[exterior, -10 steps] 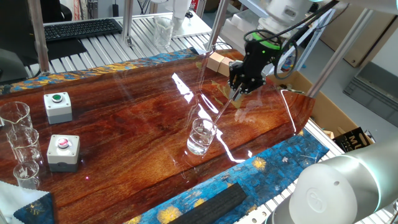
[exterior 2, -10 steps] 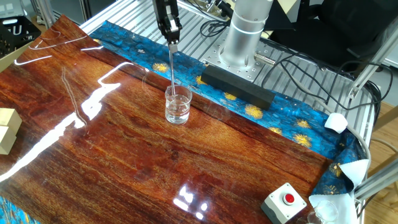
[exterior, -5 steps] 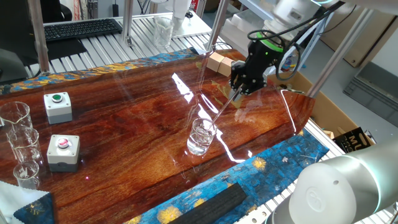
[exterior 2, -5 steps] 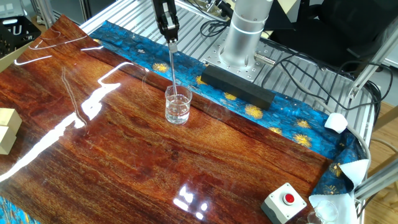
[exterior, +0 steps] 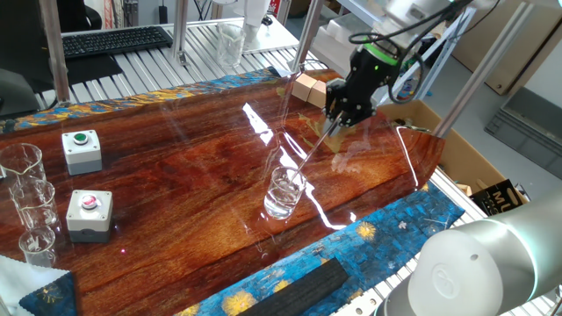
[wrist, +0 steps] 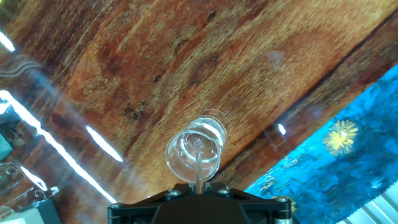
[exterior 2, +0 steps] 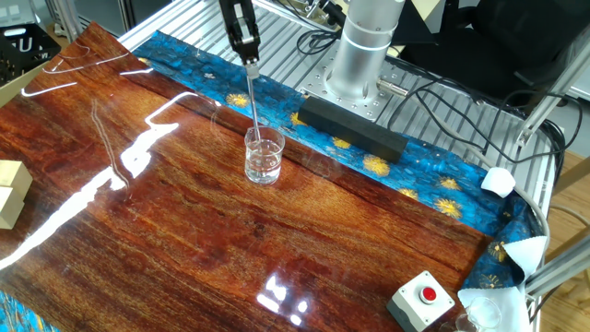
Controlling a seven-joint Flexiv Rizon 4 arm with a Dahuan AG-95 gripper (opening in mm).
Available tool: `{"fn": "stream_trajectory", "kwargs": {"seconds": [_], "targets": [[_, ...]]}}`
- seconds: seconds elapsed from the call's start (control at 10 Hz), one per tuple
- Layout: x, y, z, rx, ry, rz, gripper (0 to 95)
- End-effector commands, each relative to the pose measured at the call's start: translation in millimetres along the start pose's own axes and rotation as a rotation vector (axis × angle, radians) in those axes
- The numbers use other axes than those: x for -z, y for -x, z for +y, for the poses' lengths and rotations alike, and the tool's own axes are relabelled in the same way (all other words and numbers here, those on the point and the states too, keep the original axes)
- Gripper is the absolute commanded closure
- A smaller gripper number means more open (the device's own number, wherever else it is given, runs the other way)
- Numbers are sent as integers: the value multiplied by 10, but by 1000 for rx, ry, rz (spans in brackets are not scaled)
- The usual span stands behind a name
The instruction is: Stir the beaker with a glass rod
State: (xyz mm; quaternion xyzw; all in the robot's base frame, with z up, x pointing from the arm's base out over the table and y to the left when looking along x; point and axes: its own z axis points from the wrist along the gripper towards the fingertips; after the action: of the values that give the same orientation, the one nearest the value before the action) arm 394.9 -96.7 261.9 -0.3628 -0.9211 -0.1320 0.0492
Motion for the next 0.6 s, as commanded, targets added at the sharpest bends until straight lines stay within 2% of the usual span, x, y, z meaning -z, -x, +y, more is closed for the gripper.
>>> {"fn": "stream_trajectory", "kwargs": {"seconds": [0.1, 0.2, 0.3, 0.6], "targets": [[117, -33, -48, -13, -6, -20, 950], [136, -29, -68, -14, 2, -19, 950], [198, -12, -124, -24, 22, -5, 950], [287, 5, -236, -23, 40, 15, 950]]}}
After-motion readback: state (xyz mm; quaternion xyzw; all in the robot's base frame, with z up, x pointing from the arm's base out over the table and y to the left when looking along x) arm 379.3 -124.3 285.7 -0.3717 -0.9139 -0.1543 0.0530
